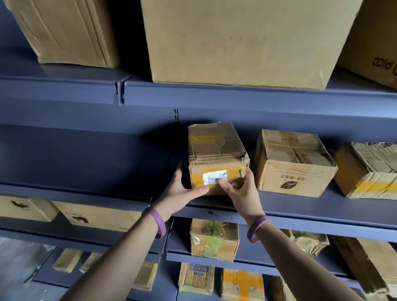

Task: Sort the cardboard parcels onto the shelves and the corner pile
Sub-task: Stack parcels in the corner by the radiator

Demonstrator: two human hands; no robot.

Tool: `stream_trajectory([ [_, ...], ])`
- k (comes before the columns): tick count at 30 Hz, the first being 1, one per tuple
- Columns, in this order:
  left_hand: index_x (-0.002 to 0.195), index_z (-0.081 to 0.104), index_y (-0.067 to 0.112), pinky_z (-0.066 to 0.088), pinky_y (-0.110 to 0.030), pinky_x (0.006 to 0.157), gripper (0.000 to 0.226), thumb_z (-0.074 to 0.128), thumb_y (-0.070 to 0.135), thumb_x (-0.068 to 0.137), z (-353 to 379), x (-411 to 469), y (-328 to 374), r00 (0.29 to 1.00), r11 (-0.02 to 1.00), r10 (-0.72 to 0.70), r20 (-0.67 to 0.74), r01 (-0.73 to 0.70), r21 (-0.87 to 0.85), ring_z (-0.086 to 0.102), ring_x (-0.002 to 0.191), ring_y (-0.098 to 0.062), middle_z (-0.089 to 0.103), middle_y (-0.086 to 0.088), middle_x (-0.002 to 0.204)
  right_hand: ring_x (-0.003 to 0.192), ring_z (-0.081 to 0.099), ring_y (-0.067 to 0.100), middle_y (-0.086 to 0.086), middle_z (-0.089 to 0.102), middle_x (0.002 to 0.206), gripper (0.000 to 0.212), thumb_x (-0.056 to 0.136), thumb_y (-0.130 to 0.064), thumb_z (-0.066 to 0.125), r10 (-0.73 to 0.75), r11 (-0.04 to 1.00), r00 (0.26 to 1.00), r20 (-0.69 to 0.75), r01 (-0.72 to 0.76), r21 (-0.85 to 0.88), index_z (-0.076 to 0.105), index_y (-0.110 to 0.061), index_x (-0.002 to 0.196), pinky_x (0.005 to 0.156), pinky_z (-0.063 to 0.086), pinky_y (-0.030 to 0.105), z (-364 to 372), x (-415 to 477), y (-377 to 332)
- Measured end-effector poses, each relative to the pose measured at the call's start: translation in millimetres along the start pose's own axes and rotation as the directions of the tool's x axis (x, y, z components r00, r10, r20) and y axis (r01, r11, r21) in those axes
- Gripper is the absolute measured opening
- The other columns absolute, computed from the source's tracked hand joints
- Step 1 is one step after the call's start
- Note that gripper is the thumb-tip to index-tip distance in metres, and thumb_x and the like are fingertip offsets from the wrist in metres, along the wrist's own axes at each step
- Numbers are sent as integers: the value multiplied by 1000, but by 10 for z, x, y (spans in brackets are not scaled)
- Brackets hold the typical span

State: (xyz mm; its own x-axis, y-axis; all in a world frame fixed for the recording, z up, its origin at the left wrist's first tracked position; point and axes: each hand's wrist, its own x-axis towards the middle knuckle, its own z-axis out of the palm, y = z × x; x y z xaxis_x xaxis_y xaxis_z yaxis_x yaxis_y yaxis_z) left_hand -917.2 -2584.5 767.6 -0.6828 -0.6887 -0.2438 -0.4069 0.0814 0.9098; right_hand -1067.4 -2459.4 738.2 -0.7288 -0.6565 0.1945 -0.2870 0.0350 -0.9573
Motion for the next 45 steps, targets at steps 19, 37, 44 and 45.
stream_trajectory([
  [19, 124, 60, 31, 47, -19, 91, 46, 77, 17, 84, -31, 380, -325, 972, 925, 224, -76, -237, -297, 65, 107, 1, 71, 17, 112, 95, 64, 7, -12, 70, 100, 40, 86, -49, 61, 37, 990, 993, -109, -51, -131, 60, -19, 112, 80, 51, 26, 224, -58, -16],
  [37, 132, 58, 9, 60, -30, 83, 51, 52, 36, 90, -668, 502, -336, 994, 641, 108, -31, -94, -762, 63, 116, -24, 64, -15, 131, 125, 56, 19, 3, 56, 136, 81, 84, -36, 75, 183, 900, 969, -165, -98, 425, 30, -21, 150, 105, 47, 41, 360, 97, -28],
  [44, 133, 58, 22, 55, -42, 94, 59, 52, 52, 83, -834, 580, -252, 993, 629, 116, -21, -90, -772, 63, 121, -24, 66, -6, 131, 105, 66, 24, 11, 68, 114, 40, 91, -11, 64, 136, 843, 978, -158, -31, 537, 53, -7, 129, 81, 59, 33, 424, 71, -83],
  [45, 136, 56, 23, 52, -44, 99, 65, 56, 57, 81, -799, 578, -280, 994, 627, 104, -40, -97, -773, 61, 123, -24, 65, -5, 131, 102, 67, 22, 8, 69, 109, 39, 89, -10, 64, 131, 846, 976, -176, -17, 533, 54, -7, 127, 78, 58, 30, 433, 57, -77],
])
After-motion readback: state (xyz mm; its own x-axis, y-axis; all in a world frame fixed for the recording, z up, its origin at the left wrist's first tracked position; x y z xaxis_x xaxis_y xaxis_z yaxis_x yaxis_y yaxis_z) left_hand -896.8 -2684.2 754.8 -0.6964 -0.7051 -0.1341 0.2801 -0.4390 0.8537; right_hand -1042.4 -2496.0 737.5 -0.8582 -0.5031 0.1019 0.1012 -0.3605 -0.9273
